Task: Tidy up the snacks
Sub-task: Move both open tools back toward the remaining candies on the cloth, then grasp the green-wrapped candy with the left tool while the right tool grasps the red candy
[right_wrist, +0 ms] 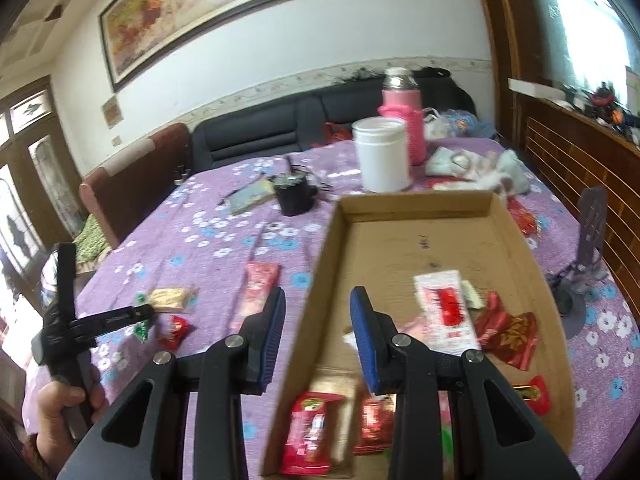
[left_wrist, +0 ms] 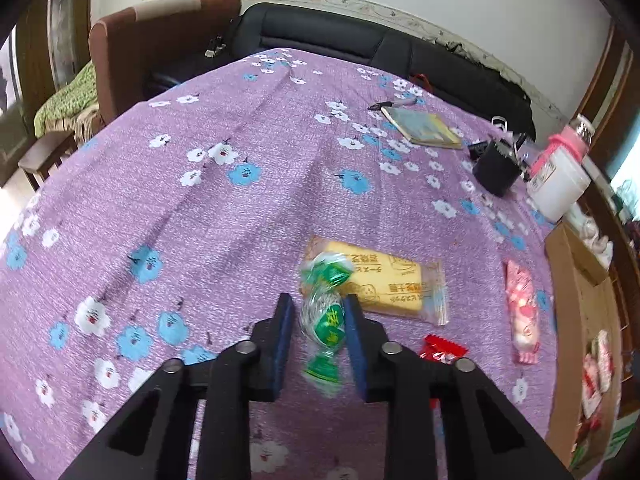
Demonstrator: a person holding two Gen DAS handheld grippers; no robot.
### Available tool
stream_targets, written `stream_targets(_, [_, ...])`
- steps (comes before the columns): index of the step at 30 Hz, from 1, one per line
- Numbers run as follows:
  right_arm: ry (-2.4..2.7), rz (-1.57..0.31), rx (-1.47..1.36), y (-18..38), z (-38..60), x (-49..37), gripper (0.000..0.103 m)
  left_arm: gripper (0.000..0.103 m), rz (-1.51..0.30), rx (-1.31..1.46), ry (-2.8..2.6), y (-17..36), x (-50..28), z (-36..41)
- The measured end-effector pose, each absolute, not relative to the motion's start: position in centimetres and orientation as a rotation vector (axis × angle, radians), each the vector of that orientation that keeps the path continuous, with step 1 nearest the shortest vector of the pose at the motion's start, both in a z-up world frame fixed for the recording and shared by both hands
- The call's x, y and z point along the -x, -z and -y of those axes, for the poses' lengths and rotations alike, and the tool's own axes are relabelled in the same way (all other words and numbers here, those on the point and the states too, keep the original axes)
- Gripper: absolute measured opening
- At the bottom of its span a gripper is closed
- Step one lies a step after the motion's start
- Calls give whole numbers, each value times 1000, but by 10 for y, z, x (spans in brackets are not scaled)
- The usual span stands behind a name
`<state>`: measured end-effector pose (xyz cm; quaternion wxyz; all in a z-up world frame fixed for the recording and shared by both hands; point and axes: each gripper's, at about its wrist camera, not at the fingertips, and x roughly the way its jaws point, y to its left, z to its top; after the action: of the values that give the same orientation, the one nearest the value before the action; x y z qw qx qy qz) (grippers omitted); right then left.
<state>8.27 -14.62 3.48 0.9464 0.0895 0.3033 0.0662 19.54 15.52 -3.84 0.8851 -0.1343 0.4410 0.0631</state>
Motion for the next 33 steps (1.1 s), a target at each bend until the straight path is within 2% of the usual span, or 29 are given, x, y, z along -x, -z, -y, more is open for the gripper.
stream_targets(4, [-245,-636,-178,-35,122,-81,32,23,-902,229,-149,33,-197,-163])
stream_targets(12, [-443,-909,-318,-5,61,-114,33,23,-936,289,-153,37,-202,-185])
stream_targets(28, [-298,-1020,-59,31,-31,-168,32,23,-917,359,-193,32,-196,-203])
stream_targets(29, [-289,-1021,-40,35,-34,-168,31,23,-913,359,-198,31,-195,-204])
stream_targets(30, [-291,-991,-27,35,-34,-165,18,23,-910,360,-199,30,-195,-204])
stream_targets(33, [-304,-963,-18,34,-29,-157,14,23,-906,377,-194,29,-195,-207])
